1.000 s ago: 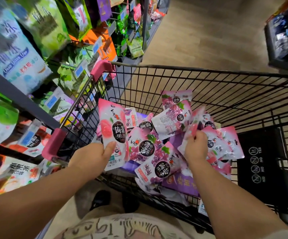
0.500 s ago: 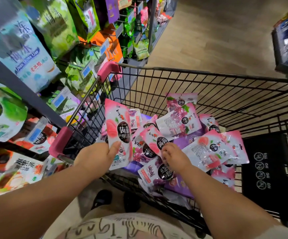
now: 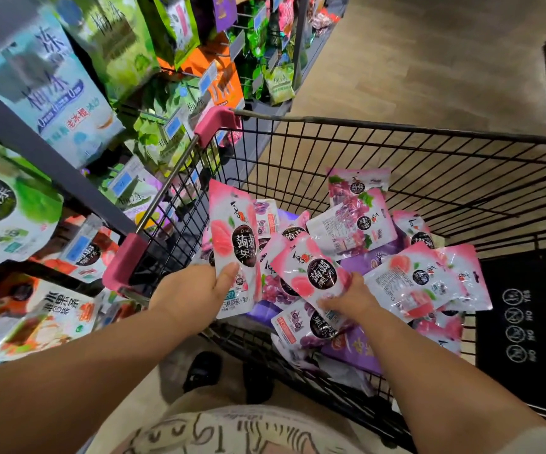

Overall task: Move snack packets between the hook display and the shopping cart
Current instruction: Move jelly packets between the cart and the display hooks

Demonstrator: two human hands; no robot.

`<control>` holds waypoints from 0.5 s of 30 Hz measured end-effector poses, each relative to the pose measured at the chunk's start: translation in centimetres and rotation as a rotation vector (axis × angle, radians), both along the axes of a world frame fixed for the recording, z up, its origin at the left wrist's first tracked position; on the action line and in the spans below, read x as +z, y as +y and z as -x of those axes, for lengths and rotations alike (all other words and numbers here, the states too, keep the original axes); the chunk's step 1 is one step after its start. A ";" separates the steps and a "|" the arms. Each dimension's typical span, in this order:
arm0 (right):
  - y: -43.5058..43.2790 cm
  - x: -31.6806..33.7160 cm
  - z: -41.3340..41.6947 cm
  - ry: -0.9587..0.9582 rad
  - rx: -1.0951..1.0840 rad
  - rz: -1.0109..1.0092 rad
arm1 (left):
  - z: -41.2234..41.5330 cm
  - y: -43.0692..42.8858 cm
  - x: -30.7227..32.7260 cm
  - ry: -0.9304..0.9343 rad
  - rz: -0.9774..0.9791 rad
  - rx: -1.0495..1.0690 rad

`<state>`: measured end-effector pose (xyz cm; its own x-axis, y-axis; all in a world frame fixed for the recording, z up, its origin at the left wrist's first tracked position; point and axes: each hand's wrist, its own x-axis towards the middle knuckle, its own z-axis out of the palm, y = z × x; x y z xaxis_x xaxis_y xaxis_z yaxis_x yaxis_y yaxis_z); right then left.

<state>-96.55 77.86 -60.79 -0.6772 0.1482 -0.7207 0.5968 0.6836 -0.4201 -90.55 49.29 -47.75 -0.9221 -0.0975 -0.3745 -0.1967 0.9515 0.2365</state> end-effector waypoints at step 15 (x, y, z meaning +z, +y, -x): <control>-2.1 2.4 -0.4 0.155 0.047 -0.141 | 0.1 0.3 0.8 -0.002 -0.027 0.000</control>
